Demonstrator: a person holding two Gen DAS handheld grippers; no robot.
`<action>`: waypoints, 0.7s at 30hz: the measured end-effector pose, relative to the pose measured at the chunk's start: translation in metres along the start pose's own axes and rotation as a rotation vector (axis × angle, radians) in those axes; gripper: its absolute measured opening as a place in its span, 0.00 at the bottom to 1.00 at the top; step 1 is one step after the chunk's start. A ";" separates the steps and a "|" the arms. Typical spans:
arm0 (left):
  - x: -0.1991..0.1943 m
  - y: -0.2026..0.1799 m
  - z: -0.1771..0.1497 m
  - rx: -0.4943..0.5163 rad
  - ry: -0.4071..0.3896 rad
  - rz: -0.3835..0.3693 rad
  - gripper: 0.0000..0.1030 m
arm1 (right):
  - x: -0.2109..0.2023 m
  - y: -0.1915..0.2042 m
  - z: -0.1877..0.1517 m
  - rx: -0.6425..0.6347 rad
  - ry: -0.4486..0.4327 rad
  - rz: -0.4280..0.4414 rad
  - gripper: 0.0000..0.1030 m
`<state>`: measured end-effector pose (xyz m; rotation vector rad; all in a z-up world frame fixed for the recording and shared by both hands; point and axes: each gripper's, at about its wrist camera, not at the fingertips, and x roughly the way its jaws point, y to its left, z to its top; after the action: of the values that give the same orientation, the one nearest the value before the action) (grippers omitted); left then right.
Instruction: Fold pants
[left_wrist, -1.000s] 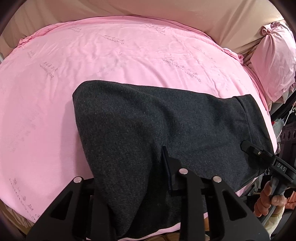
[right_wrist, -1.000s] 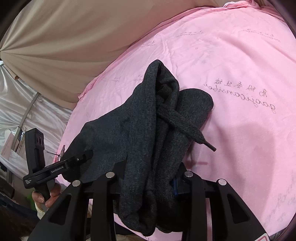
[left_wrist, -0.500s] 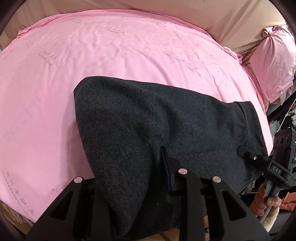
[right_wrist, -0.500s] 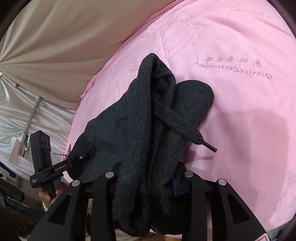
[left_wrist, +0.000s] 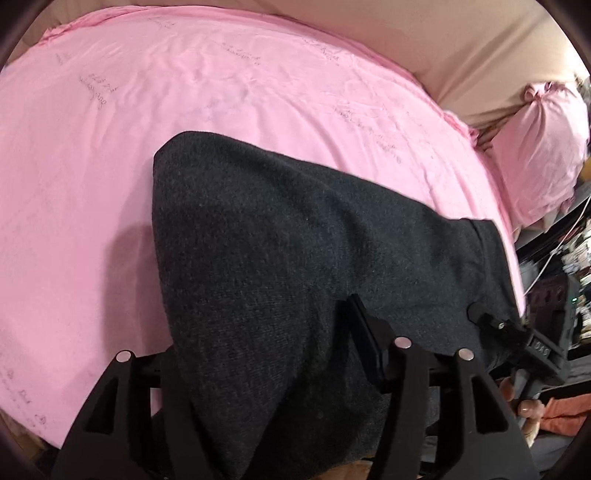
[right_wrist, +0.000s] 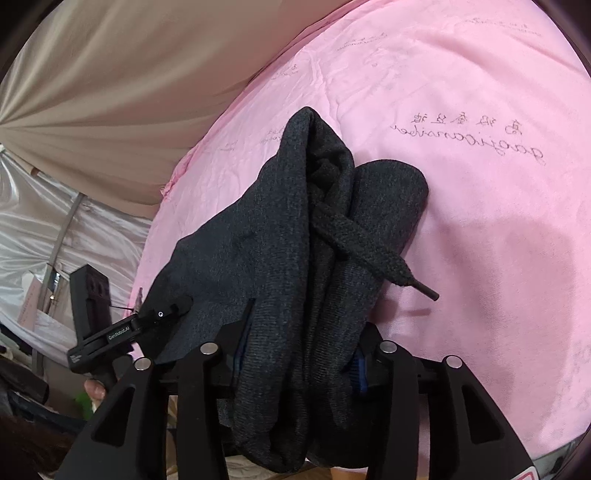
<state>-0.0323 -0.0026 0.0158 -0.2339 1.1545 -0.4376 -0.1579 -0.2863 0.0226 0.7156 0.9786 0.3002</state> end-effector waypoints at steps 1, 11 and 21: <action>0.000 0.001 0.000 0.003 0.002 -0.008 0.50 | 0.001 0.000 0.002 -0.003 0.004 -0.003 0.42; -0.006 0.018 -0.017 -0.077 0.133 -0.194 0.21 | -0.009 -0.012 -0.007 0.000 0.062 -0.024 0.30; -0.066 -0.019 0.009 0.051 -0.037 -0.204 0.15 | -0.048 0.057 0.009 -0.227 -0.102 -0.076 0.28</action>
<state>-0.0504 0.0097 0.0813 -0.3160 1.0864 -0.6395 -0.1715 -0.2740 0.0952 0.4811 0.8569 0.2996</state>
